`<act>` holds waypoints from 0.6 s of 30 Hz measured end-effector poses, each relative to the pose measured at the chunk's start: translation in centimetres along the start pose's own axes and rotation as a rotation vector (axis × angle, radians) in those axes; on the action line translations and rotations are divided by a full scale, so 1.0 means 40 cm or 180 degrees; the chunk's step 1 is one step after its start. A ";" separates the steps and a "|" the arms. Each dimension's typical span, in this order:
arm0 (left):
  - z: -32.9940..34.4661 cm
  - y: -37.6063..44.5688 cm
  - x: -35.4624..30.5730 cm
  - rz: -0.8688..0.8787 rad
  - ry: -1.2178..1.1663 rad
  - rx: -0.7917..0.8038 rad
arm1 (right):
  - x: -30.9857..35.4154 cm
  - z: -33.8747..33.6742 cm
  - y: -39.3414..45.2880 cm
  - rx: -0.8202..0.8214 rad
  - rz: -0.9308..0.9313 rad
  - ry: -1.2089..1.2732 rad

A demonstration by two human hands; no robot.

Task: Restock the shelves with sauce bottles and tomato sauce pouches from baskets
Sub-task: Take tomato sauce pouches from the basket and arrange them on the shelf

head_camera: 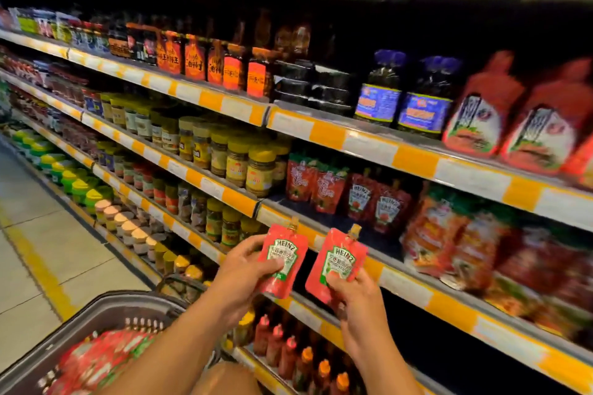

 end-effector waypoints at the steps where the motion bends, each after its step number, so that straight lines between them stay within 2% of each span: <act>1: 0.030 0.015 -0.010 0.0050 0.0038 0.0035 | 0.020 -0.018 0.004 -0.0098 -0.0061 -0.0083; 4: 0.107 0.068 -0.036 0.0208 0.0189 0.0044 | 0.079 -0.074 0.023 -0.0355 -0.0281 -0.0312; 10: 0.225 0.157 -0.078 0.0483 0.0691 0.0399 | 0.177 -0.164 0.063 -0.0808 -0.0770 -0.0859; 14: 0.271 0.212 -0.085 0.0548 0.0844 0.0358 | 0.212 -0.184 0.092 -0.1013 -0.1159 -0.1390; 18: 0.282 0.258 -0.082 0.0641 0.1051 0.0262 | 0.213 -0.182 0.125 -0.1235 -0.1246 -0.1718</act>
Point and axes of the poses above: each hand's wrist, its own y-axis towards the middle knuckle, its own z-axis out of the palm, x = y × z, the point moved 1 cm from there along y, towards the middle knuckle, and after that the axes turned 5 degrees about x, right-handed, at the moved point
